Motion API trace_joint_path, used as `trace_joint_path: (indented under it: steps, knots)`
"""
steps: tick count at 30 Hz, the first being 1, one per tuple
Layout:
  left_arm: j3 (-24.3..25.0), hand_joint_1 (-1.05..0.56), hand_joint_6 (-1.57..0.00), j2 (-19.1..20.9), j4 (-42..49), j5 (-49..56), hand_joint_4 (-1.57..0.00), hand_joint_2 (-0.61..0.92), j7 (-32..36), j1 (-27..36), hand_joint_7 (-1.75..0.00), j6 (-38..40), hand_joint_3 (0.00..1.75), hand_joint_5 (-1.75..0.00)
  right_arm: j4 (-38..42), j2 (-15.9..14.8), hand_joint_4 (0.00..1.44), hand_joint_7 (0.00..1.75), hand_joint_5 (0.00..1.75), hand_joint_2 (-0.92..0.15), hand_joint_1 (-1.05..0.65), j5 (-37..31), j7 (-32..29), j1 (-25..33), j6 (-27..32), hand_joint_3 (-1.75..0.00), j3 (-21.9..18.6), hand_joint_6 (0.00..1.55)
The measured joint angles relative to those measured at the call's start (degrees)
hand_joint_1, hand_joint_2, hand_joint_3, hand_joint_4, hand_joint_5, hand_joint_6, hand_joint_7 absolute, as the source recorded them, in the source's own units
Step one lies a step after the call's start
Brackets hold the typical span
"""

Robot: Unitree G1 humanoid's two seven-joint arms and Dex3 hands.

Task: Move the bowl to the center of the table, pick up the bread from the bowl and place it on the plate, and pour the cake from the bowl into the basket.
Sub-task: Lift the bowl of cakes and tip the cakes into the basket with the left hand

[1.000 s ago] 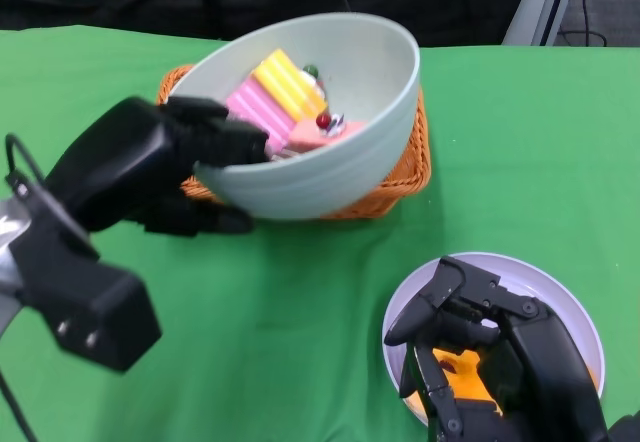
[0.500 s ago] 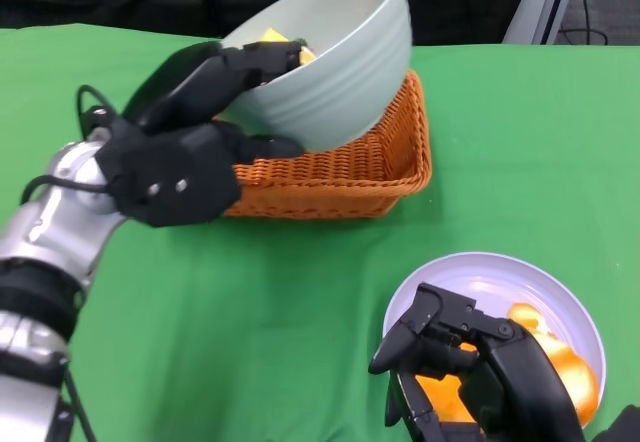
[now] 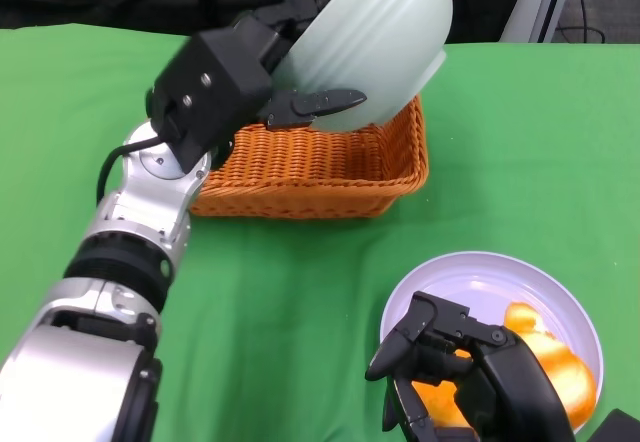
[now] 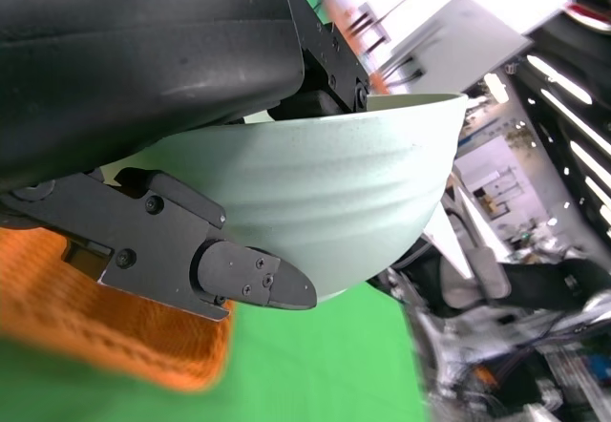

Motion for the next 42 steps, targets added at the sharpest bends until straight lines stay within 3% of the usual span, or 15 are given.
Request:
trace_joint_path:
  steps: [6,10,14,22,37,42]
  knots:
    - [6.3,-0.27,-0.61,-2.9,0.2,-8.4,-0.66,0.84,-4.6,-0.3,-1.56,9.5,0.56,-1.75,0.0,0.0,0.83,1.35,1.65,-0.42,-0.06,0.4,0.2,0.0,0.3,-1.35,0.0,0.75]
    - [10.9,-0.24,-0.66,-4.6,0.1,-14.4,-0.75,0.83,-5.5,-0.9,-1.58,19.4,0.59,-1.75,-0.2,0.0,0.81,1.35,1.65,-0.43,-0.05,0.7,0.3,0.2,0.8,-1.34,0.1,0.76]
    - [14.7,-0.17,-0.68,-5.2,0.0,-19.4,-0.74,0.86,-6.7,-1.1,-1.57,29.0,0.64,-1.75,-0.3,0.0,0.81,1.34,1.65,-0.43,-0.04,0.7,0.4,0.4,0.9,-1.34,0.2,0.76]
    - [21.7,-0.16,-0.73,-5.5,-0.1,-27.2,-0.74,0.85,-7.2,-2.9,-1.51,40.4,0.73,-1.75,-0.3,0.0,0.82,1.35,1.66,-0.43,-0.04,0.7,0.6,0.4,0.8,-1.34,0.1,0.75]
    - [28.2,-0.16,-0.67,-5.6,2.4,-33.1,-0.69,0.85,-5.0,-5.8,-1.53,50.5,0.7,-1.75,0.3,0.0,0.81,1.34,1.65,-0.43,-0.05,0.8,1.2,0.4,0.0,-1.32,-0.2,0.76]
    - [31.5,-0.18,-0.7,-4.7,4.3,-35.5,-0.75,0.83,-5.0,-6.3,-1.54,52.8,0.68,-1.75,0.3,0.0,0.81,1.35,1.65,-0.43,-0.05,0.8,1.2,0.4,0.0,-1.33,-0.1,0.75]
